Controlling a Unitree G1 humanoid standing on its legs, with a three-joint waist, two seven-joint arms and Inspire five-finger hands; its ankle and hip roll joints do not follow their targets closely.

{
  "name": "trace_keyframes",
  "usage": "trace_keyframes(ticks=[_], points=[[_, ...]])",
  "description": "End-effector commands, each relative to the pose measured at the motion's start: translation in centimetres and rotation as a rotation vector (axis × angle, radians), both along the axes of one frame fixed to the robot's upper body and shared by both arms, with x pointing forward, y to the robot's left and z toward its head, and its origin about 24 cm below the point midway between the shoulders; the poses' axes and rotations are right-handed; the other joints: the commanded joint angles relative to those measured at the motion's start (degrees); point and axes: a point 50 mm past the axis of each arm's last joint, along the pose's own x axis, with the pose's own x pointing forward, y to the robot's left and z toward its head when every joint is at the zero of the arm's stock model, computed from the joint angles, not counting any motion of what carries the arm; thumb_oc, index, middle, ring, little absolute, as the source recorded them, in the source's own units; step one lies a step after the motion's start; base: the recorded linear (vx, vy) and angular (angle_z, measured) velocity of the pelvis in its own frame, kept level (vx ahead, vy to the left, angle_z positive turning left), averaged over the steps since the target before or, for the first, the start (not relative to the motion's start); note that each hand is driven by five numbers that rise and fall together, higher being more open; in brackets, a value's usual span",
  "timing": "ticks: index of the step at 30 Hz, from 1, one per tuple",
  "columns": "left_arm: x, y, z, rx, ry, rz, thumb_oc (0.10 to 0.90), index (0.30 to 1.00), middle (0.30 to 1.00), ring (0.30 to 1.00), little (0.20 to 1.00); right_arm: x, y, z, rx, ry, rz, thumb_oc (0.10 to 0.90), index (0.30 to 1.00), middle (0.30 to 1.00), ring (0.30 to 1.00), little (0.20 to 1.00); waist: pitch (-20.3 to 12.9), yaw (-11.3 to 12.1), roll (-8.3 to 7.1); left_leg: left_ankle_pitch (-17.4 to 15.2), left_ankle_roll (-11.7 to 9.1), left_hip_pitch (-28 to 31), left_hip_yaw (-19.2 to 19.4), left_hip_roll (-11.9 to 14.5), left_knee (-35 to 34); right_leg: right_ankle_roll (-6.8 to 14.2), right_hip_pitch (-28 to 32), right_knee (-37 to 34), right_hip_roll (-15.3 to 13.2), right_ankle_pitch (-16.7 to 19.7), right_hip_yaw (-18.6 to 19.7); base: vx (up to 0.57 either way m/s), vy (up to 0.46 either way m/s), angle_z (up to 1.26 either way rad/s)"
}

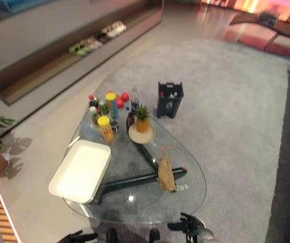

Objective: Wipe the table with a cloth and put it in the basket.

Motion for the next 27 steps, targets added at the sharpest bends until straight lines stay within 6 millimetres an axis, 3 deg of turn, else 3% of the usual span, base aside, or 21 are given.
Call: trace_keyframes(ticks=[1, 8, 13, 20, 27], points=[[2.5, 0.3, 1.1, 0.044, -0.056, -0.052, 0.8, 0.9, 0.9, 0.9, 0.9, 5.7, 1.7, 3.9, -0.035, -0.258, -0.01, 0.8, 0.9, 0.9, 0.9, 0.9, 3.1, 0.5, -1.48, -5.8, 2.1, -4.5, -1.7, -3.6, 7.9, 0.9, -6.6, 7.4, -0.7, -2.3, -2.0, -0.14, -0.031, 0.05], [1.5, -1.1, 1.3, 0.11, -0.246, -0.078, 0.8, 0.9, 0.9, 0.9, 0.9, 7.9, 4.7, 9.4, -0.033, -0.548, -0.064, 0.8, 0.9, 0.9, 0.9, 0.9, 9.5, 0.2, -2.24, -6.3, 2.0, -11.2, -2.5, -4.6, 12.8, 0.4, -13.2, 11.7, -1.1, -1.8, -3.1, -0.14, -0.035, 0.08], [1.4, -1.5, 1.4, 0.082, -0.266, -0.083, 0.8, 0.9, 0.9, 0.9, 0.9, 8.5, 4.6, 11.5, -0.066, -0.653, -0.091, 0.8, 0.9, 0.9, 0.9, 0.9, 11.6, -0.3, -1.81, -6.7, 2.1, -13.2, -2.2, -4.9, 14.6, 0.1, -15.2, 13.0, -1.3, -1.9, -3.2, -0.03, 0.051, 0.1], [3.0, -1.8, 2.3, 0.061, -0.328, -0.075, 0.8, 0.9, 0.9, 0.9, 0.9, 10.3, 3.9, 16.9, -0.167, -0.894, -0.158, 0.8, 0.9, 0.9, 0.9, 0.9, 15.8, -0.9, -0.86, -7.0, 1.9, -18.4, -1.1, -5.2, 17.9, 0.0, -20.6, 15.6, -1.8, -1.9, -3.8, -0.03, 0.057, 0.02], [3.7, -1.8, 2.7, 0.049, -0.352, -0.039, 0.8, 0.9, 0.9, 0.9, 0.9, 11.4, 4.1, 20.8, -0.253, -1.051, -0.185, 0.8, 0.9, 0.9, 0.9, 0.9, 16.0, -1.0, -0.4, -7.5, 2.0, -24.6, -0.6, -5.3, 20.7, 0.0, -27.2, 18.4, -2.4, -2.0, -4.2, 0.0, 0.022, 0.01]])
